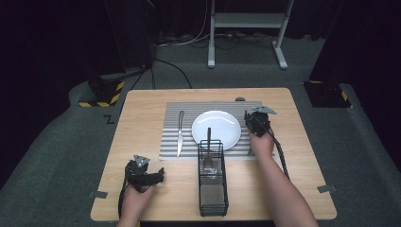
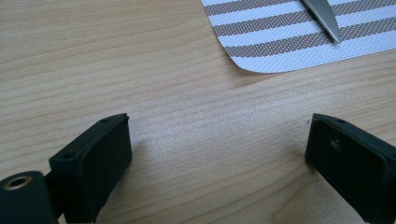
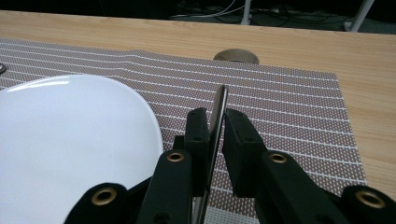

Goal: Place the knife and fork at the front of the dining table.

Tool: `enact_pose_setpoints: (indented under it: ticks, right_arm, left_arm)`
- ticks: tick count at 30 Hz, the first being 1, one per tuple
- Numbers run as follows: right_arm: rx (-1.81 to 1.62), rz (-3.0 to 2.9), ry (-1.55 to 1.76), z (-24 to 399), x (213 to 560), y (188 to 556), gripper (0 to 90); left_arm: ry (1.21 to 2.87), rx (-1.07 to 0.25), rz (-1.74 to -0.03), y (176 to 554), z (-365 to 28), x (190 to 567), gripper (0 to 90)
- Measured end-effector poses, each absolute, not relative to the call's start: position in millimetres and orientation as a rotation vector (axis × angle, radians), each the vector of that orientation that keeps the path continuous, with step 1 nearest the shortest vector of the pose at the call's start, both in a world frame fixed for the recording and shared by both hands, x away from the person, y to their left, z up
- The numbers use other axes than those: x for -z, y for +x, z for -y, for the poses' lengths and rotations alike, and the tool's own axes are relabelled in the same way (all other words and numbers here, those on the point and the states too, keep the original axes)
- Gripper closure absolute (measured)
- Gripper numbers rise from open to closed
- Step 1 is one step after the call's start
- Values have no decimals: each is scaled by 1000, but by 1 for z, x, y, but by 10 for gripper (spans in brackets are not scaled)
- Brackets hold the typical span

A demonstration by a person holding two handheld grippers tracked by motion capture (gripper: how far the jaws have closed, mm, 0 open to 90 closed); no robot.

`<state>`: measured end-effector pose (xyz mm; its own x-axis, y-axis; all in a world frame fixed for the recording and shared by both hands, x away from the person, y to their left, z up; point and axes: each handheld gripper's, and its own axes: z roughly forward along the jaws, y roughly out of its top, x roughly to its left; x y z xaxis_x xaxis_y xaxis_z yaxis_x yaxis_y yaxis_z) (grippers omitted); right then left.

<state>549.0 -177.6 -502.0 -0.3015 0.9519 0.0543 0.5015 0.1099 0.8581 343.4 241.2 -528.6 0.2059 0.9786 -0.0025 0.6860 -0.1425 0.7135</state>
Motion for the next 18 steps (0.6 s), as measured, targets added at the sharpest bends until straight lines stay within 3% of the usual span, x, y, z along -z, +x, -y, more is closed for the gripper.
enact_pose_setpoints:
  ticks: [4, 18]
  right_arm:
    - [-1131, -1860, 1413, 179, 498, 548, 703]
    - [-1120, -1865, 1368, 189, 486, 515, 731]
  left_arm:
    - [1899, -646, -1543, 343, -241, 529, 71]
    - [1900, -646, -1542, 343, -241, 529, 71]
